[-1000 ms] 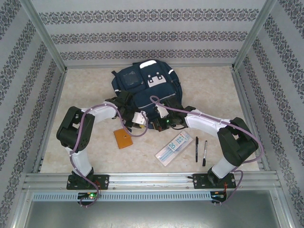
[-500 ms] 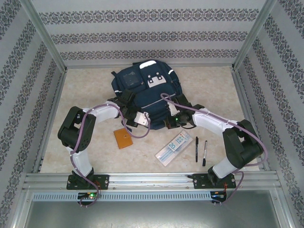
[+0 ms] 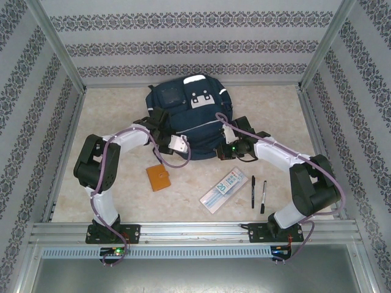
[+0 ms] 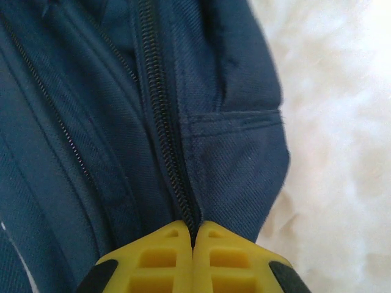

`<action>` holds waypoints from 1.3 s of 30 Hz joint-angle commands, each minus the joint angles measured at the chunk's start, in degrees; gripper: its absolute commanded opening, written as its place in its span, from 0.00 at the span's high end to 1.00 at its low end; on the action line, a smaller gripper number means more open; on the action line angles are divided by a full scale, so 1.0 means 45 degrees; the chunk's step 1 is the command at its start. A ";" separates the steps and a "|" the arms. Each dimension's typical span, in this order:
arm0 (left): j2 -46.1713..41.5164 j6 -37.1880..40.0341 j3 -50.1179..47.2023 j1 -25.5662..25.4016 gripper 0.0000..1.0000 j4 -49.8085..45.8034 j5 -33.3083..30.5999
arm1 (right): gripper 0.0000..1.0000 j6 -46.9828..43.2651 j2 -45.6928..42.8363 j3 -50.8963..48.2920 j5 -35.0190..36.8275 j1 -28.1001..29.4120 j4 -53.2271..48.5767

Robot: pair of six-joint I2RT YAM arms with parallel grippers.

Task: Pack books, pencil case, and school supplies into a backpack

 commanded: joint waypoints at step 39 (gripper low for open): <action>-0.1125 0.1203 -0.0352 -0.1317 1.00 -0.2686 -0.0239 | 1.00 -0.0800 0.1674 0.1788 0.4772 -0.0944 -0.0899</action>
